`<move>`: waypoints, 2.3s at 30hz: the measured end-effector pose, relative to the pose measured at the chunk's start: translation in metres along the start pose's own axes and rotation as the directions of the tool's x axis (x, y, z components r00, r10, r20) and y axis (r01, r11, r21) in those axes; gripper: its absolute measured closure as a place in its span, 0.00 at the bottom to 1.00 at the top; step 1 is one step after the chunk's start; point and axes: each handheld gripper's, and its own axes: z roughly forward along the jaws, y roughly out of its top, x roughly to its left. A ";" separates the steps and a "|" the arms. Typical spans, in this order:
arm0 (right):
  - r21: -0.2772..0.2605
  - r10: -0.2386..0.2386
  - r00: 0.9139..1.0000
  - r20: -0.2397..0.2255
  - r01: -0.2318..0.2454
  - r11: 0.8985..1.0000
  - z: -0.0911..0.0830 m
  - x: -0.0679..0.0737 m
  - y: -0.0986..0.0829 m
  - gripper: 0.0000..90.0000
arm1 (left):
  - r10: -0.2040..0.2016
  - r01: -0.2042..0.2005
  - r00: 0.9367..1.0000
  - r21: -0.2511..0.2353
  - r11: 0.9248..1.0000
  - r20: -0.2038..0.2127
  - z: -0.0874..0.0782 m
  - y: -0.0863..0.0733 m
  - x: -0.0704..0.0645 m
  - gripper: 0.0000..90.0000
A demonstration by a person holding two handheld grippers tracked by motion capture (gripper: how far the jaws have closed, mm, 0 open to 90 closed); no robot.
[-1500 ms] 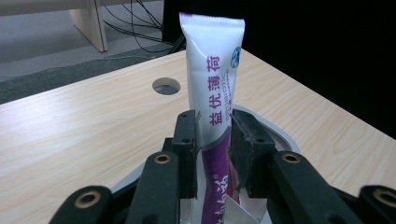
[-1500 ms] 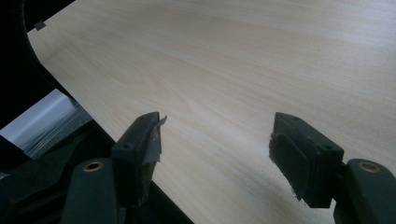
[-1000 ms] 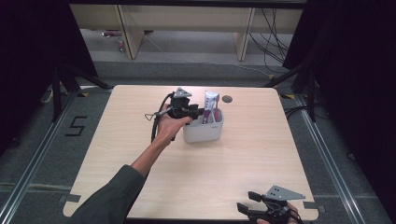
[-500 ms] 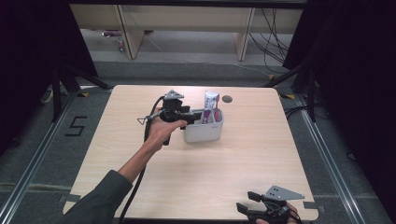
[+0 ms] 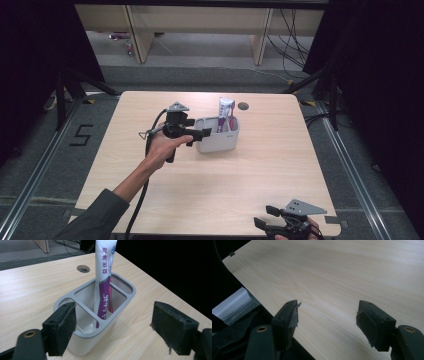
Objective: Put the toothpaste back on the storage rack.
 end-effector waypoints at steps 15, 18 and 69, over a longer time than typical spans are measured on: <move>0.002 -0.011 1.000 0.010 0.011 1.000 0.000 -0.001 -0.001 0.38 | 0.020 -0.019 0.999 -0.033 0.999 0.038 -0.020 -0.020 -0.007 0.18; -0.008 0.010 1.000 -0.019 -0.010 1.000 0.001 -0.001 0.000 0.38 | 0.029 -0.027 0.998 -0.037 0.999 0.054 -0.026 -0.026 -0.012 0.18; -0.012 -0.010 1.000 -0.004 0.010 1.000 0.007 0.005 0.004 0.36 | 0.143 -0.139 0.980 -0.038 0.990 0.136 -0.092 -0.140 -0.038 0.18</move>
